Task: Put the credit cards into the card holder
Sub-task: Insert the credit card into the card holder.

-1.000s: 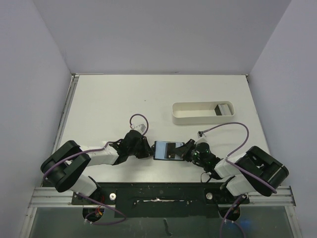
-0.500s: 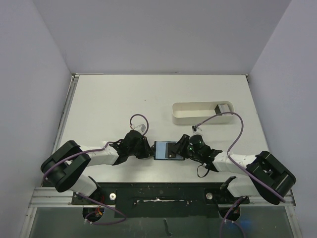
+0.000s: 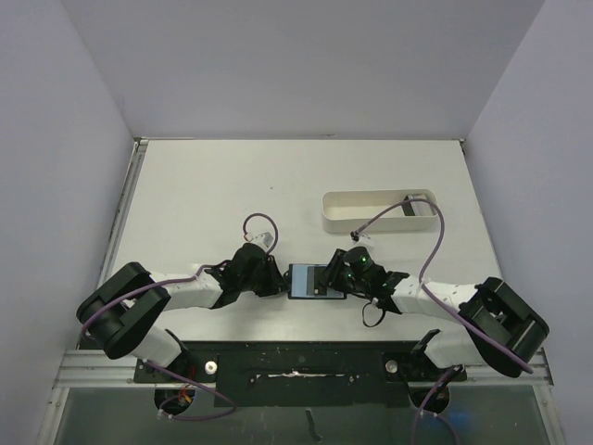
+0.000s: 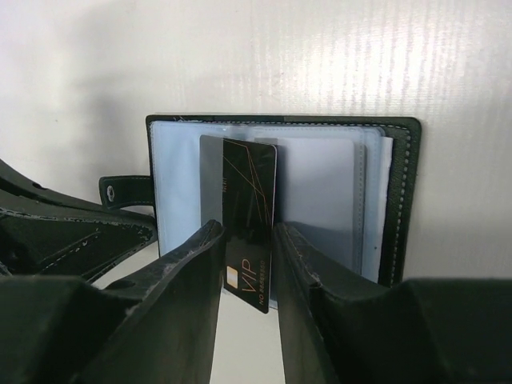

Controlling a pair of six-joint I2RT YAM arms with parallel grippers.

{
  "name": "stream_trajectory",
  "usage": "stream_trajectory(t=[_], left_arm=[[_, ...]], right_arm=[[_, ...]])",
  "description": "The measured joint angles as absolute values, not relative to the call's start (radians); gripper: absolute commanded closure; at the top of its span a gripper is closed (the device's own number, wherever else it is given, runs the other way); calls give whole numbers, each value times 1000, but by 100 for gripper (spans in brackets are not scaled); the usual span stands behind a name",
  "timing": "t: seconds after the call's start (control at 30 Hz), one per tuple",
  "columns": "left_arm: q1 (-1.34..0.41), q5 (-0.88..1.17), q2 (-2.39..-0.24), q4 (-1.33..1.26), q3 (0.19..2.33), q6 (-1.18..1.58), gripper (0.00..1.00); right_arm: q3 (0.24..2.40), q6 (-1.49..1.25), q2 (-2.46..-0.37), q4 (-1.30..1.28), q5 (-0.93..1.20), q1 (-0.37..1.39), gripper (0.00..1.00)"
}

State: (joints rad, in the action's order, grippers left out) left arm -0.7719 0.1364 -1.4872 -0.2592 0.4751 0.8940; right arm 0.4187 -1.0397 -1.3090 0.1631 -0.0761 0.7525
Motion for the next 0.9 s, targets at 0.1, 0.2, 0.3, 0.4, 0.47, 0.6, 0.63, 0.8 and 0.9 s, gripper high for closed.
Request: stream_trajectory(t=[0.1,0.2,0.3,0.4,0.47,0.6,0.63,0.8,0.9], left_arm=[[-772,137,-1488,-259,475,895,97],[-772,137,-1488,-259,475,895,97],[-772,137,-1488,-259,475,895,97],[-772,140,-1490,-262,475,896,97],[-773,143,-1493,-267,475,896,97],[-773,150,-1500,-278,476,898,97],[-773,152,-1501,-279,476,898,97],[-773,154,-1501,-281,476,898,97],[-773,154,-1501,-281,476,898,97]], right_arm=[[436,-1026,-1337,174,-74,765,69],[455,-1022,-1373,192,-65,775,69],[461,-1020,-1389,206,-58,780,68],[467,-1021,-1388,191,-60,781,68],[472,-1021,-1384,178,-61,781,71],[482,-1023,-1384,156,-62,786,75],[483,-1025,-1385,159,-57,788,76],[475,-1057,-1390,202,-23,793,76],[474,-1075,-1402,223,-13,793,72]])
